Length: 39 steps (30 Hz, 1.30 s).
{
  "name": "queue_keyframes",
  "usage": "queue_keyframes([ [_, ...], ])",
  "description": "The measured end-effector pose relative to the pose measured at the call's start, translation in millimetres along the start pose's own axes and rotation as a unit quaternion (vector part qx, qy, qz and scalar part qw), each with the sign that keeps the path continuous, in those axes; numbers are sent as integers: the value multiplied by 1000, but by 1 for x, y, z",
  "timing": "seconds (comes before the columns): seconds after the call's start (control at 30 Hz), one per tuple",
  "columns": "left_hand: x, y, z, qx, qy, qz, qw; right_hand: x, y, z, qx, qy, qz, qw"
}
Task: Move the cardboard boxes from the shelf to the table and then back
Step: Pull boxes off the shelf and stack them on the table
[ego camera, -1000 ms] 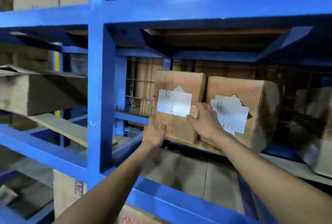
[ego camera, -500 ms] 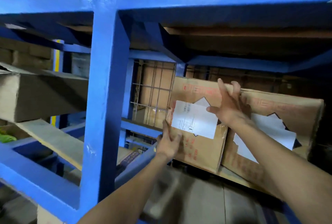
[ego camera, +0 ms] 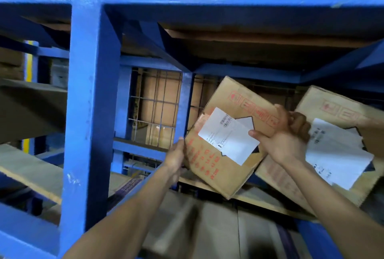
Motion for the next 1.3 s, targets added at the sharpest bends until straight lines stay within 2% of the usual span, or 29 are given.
queue_keyframes([
  [0.07, 3, -7, 3, 2, -1, 33, 999, 8, -1, 7, 4, -5, -40, 999],
  [0.2, 27, -6, 16, 99, -92, -5, 991, 8, 0, 32, 26, -25, -135, 990],
  [0.3, 49, 6, 32, 149, -137, -38, 978, 0, -4, 60, 44, -30, -137, 989],
  [0.43, 81, 21, 57, 196, -155, -113, 962, -14, -17, 93, 53, -42, -146, 987],
  [0.53, 96, 34, 76, 239, -165, -201, 936, -20, -37, 116, -2, -83, -147, 986],
  [0.63, 97, 24, 89, 205, -177, -271, 924, -15, -66, 144, -85, -121, -180, 972],
  [0.77, 89, 6, 113, 212, -194, -327, 900, 1, -75, 154, -133, -124, -263, 948],
  [0.9, 69, 18, 127, 181, -179, -304, 918, 15, -49, 135, -153, -146, -343, 915],
  [1.0, 64, 29, 133, 158, -138, -291, 933, 2, -23, 107, -171, -119, -392, 896],
  [1.1, 67, 32, 142, 111, -79, -297, 945, -13, -4, 78, -257, -78, -361, 893],
  [1.23, 78, 32, 148, 53, 11, -372, 926, -20, 8, 62, -380, -74, -296, 873],
  [1.3, 84, 27, 146, 27, 26, -371, 928, -23, 6, 62, -406, -79, -289, 863],
])
Point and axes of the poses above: each hand's wrist, its own z-axis away from the middle knuckle, its own y-axis out of the back of the hand, x = y × z, the point moved 5 cm from there along -z, towards the middle knuckle, and after that the axes turned 12 degrees about -x, right-handed, at the moved point
